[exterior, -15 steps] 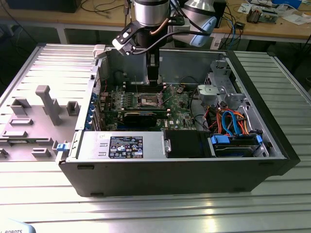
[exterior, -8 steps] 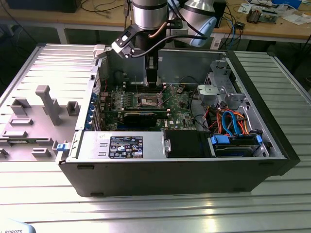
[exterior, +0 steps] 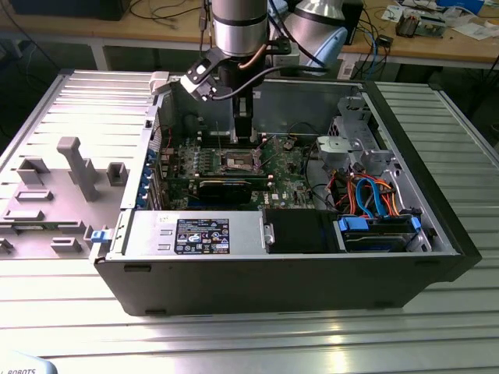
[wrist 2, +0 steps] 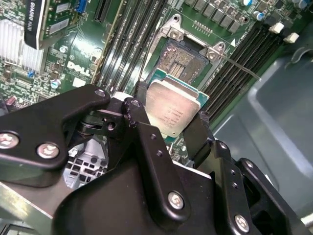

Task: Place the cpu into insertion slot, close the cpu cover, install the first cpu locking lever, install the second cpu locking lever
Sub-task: 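Place the cpu into insertion slot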

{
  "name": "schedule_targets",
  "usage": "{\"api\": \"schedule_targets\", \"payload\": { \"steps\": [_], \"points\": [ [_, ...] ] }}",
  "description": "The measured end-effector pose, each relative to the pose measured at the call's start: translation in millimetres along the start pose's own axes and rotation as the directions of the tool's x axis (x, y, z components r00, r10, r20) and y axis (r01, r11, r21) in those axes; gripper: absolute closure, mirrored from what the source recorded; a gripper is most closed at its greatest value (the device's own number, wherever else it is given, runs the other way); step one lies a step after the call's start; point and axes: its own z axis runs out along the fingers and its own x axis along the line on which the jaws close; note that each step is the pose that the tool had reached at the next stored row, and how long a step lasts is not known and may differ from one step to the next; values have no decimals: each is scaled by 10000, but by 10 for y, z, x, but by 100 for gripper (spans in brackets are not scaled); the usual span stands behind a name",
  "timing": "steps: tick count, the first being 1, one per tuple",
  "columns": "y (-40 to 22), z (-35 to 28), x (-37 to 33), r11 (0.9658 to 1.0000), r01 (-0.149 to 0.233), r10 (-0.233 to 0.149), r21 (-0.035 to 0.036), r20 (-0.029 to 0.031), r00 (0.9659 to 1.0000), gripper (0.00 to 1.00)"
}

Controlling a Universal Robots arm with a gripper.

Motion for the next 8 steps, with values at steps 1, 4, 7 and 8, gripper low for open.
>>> {"api": "schedule_targets", "payload": {
  "steps": [1, 4, 7, 8],
  "points": [
    [-3, 36, 0, 10000, 43, -43, 0, -4, 10000, 46],
    [-8, 97, 0, 9999, 124, -124, 2, -12, 9999, 46],
    [-13, 160, -1, 9998, 212, -212, 5, -18, 9998, 46],
    [-15, 176, -1, 9997, 229, -229, 5, -20, 9997, 46]
  ]
}}
